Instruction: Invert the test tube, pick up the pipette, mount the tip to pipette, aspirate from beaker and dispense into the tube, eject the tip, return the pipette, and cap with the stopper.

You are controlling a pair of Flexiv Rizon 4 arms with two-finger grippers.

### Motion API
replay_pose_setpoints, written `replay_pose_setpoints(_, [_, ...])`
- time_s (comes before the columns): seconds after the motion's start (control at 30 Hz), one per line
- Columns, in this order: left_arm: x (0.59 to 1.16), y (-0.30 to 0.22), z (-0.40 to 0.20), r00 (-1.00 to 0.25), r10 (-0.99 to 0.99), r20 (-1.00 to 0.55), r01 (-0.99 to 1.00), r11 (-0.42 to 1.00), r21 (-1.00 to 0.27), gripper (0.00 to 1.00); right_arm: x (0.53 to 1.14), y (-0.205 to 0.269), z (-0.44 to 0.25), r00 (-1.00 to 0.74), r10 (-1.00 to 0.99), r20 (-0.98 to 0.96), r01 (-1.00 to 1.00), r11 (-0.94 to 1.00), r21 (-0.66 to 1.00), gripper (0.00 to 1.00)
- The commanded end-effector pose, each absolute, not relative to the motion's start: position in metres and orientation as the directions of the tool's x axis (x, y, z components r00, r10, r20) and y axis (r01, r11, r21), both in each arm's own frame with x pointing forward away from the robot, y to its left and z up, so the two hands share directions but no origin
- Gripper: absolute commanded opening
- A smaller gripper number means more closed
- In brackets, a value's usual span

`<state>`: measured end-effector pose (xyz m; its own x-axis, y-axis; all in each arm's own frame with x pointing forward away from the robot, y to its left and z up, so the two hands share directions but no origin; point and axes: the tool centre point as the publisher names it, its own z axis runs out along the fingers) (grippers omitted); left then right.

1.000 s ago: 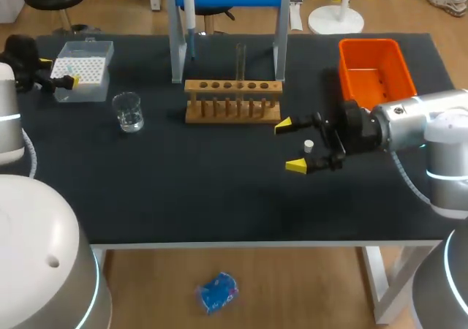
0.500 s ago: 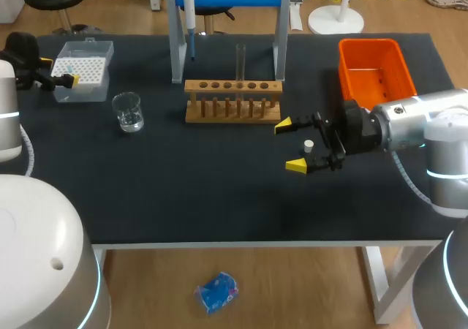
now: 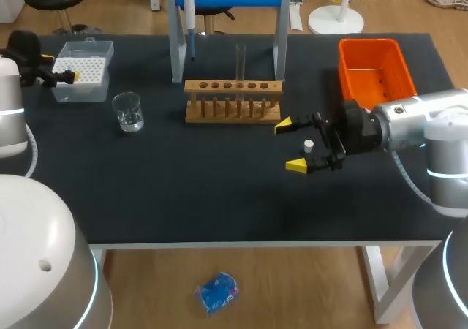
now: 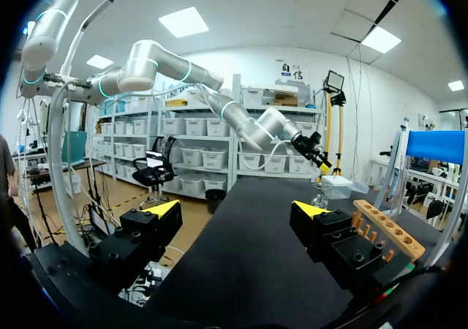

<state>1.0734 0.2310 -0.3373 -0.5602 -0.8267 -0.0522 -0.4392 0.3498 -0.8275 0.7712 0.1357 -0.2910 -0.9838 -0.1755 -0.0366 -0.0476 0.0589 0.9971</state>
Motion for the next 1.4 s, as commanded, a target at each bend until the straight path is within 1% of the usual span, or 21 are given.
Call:
replay_pose_setpoints(0.03, [1.086, 0.232, -0.344, -0.564, -0.825, -0.045, -0.45, 0.352, -0.821, 0.75, 0.771, 0.136, -0.291, -0.984, -0.174, -0.037, -0.048, 0.059, 0.997, 1.0])
replay_pose_setpoints(0.07, [1.087, 0.232, -0.345, -0.562, -0.826, -0.048, -0.45, 0.354, -0.82, 0.72, 0.771, 0.136, -0.291, -0.984, -0.174, -0.037, -0.048, 0.059, 0.997, 1.0])
replay_pose_setpoints(0.1, [1.088, 0.233, -0.346, -0.56, -0.827, -0.045, -0.454, 0.352, -0.819, 0.72, 0.771, 0.136, -0.291, -0.984, -0.174, -0.037, -0.048, 0.059, 0.997, 1.0])
replay_pose_setpoints(0.13, [1.09, 0.233, -0.347, -0.56, -0.827, -0.045, -0.455, 0.352, -0.818, 0.67, 0.771, 0.136, -0.291, -0.984, -0.174, -0.037, -0.048, 0.059, 0.997, 1.0])
replay_pose_setpoints(0.2, [1.092, 0.234, -0.348, -0.563, -0.826, -0.023, -0.463, 0.339, -0.819, 0.69, 0.771, 0.136, -0.291, -0.984, -0.174, -0.037, -0.048, 0.059, 0.997, 1.0])
replay_pose_setpoints(0.3, [1.096, 0.234, -0.35, -0.565, -0.825, -0.028, -0.465, 0.346, -0.815, 0.63, 0.771, 0.136, -0.291, -0.984, -0.174, -0.037, -0.048, 0.059, 0.997, 1.0])
replay_pose_setpoints(0.43, [1.1, 0.235, -0.353, -0.567, -0.823, -0.028, -0.467, 0.349, -0.813, 0.65, 0.771, 0.136, -0.291, -0.984, -0.174, -0.037, -0.048, 0.059, 0.997, 1.0])
replay_pose_setpoints(0.63, [1.104, 0.236, -0.355, -0.565, -0.824, -0.029, -0.467, 0.349, -0.813, 0.61, 0.771, 0.136, -0.291, -0.984, -0.174, -0.037, -0.048, 0.059, 0.997, 1.0])
replay_pose_setpoints(0.77, [1.106, 0.236, -0.356, -0.566, -0.824, -0.03, -0.466, 0.35, -0.813, 0.52, 0.771, 0.136, -0.291, -0.984, -0.174, -0.037, -0.048, 0.059, 0.997, 1.0])
replay_pose_setpoints(0.87, [1.107, 0.235, -0.357, -0.567, -0.823, -0.029, -0.467, 0.35, -0.812, 0.49, 0.771, 0.136, -0.291, -0.984, -0.174, -0.037, -0.048, 0.059, 0.997, 1.0])
replay_pose_setpoints(1.4, [1.111, 0.234, -0.361, -0.566, -0.824, -0.034, -0.468, 0.355, -0.809, 0.47, 0.771, 0.136, -0.291, -0.984, -0.174, -0.037, -0.048, 0.059, 0.997, 1.0])
